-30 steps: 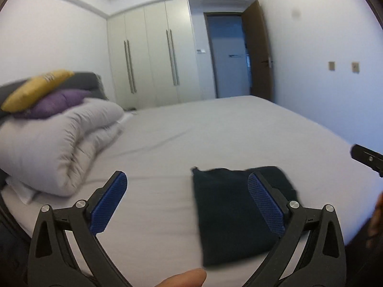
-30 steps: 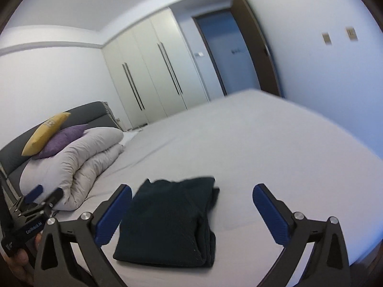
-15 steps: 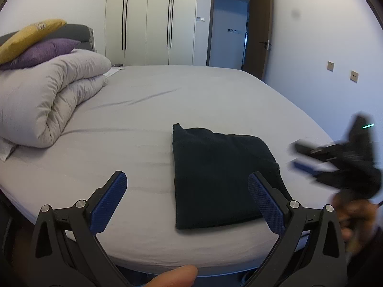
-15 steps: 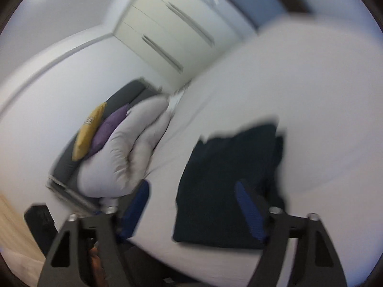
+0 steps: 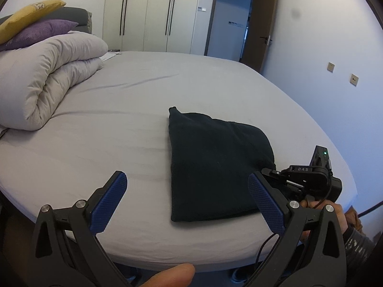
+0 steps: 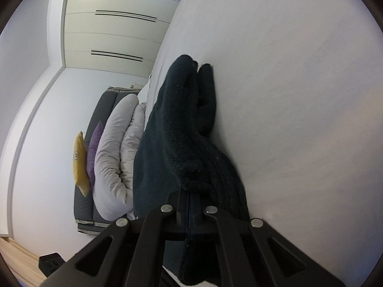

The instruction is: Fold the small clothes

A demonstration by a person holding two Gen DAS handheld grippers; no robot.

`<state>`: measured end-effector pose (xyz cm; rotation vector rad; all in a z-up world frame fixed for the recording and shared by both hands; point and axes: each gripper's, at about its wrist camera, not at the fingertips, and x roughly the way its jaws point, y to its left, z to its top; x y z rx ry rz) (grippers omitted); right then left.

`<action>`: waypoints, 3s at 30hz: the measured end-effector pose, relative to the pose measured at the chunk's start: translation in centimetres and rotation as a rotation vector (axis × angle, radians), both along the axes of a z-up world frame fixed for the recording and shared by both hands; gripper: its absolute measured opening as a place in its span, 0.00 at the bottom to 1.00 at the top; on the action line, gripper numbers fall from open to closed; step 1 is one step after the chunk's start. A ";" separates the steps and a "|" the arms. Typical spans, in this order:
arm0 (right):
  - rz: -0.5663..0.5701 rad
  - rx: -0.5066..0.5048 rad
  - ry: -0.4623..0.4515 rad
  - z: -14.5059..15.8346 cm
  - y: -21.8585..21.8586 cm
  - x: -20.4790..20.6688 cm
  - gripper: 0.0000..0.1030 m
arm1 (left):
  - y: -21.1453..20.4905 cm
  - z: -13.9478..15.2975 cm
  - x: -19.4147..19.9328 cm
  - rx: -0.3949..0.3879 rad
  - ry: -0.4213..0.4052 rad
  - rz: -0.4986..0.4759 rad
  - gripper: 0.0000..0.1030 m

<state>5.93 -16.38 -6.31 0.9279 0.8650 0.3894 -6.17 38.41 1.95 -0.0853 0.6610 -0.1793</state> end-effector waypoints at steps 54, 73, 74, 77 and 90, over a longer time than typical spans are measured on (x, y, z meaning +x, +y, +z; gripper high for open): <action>-0.073 -0.945 -0.067 21.7 11.7 -10.4 1.00 | -2.0 3.2 5.0 0.095 0.201 -0.011 1.00; -0.034 -0.992 -0.026 20.0 12.9 -9.6 1.00 | -1.5 2.4 5.6 0.098 0.233 -0.007 1.00; -0.033 -0.990 -0.025 19.9 12.9 -9.7 1.00 | -1.5 2.4 5.6 0.098 0.233 -0.006 1.00; -0.031 -0.991 -0.021 19.8 13.0 -9.7 1.00 | -1.5 2.4 5.6 0.099 0.235 -0.007 1.00; -0.027 -0.981 -0.015 19.3 13.1 -9.6 1.00 | -1.4 2.3 5.6 0.097 0.238 -0.009 1.00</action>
